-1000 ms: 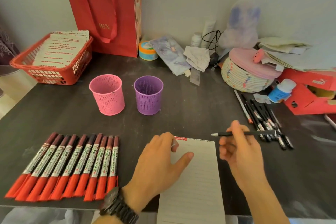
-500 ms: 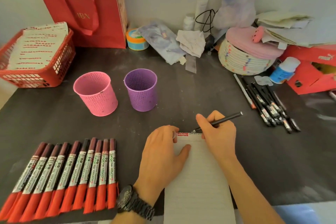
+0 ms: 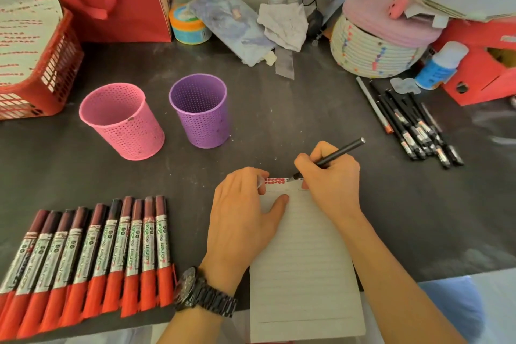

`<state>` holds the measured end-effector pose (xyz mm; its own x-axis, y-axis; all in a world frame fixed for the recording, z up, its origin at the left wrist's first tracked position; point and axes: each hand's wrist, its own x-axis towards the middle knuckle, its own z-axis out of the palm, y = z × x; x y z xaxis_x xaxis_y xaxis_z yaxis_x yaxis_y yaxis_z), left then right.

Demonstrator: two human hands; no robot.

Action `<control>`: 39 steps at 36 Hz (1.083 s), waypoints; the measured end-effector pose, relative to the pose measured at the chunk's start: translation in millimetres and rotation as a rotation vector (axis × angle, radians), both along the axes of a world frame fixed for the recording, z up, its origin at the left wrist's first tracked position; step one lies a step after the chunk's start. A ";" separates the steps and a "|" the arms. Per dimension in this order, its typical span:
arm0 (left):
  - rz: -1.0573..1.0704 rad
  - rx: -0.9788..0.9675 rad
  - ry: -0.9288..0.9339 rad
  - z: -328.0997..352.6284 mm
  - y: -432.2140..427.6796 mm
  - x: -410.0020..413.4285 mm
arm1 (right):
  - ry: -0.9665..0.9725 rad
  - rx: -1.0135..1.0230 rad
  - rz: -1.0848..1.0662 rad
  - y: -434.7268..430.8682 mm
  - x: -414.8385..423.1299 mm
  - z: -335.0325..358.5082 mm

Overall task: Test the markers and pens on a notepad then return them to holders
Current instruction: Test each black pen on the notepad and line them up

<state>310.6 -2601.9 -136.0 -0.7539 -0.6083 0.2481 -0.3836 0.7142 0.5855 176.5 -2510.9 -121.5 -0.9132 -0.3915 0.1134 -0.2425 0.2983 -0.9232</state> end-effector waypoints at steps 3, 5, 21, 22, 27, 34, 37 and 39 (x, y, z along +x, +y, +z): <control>0.018 -0.001 -0.002 -0.1 0.4 -0.8 | 0.010 0.003 0.002 0.2 0.2 0.5; 0.025 -0.005 -0.008 -0.7 0.5 -1.2 | 0.016 0.007 0.004 0.2 0.0 0.5; 0.037 0.006 -0.041 -1.7 0.0 -2.9 | 0.018 0.055 0.012 0.2 0.5 3.5; 0.036 0.005 -0.039 -1.6 -0.1 -2.6 | 0.020 0.056 0.012 0.1 0.7 3.6; 0.039 0.006 -0.040 -1.7 -0.1 -2.3 | 0.016 0.059 0.008 -1.0 0.5 3.6; 0.050 0.011 -0.043 -3.2 -0.1 -2.9 | 0.029 0.065 0.003 -0.2 0.3 3.3; 0.049 0.016 -0.067 -3.7 -0.9 -3.2 | 0.028 0.062 0.002 -0.3 -0.5 3.0; 0.045 0.016 -0.076 -4.1 -1.3 -3.0 | 0.030 0.067 0.005 -0.1 -1.0 2.8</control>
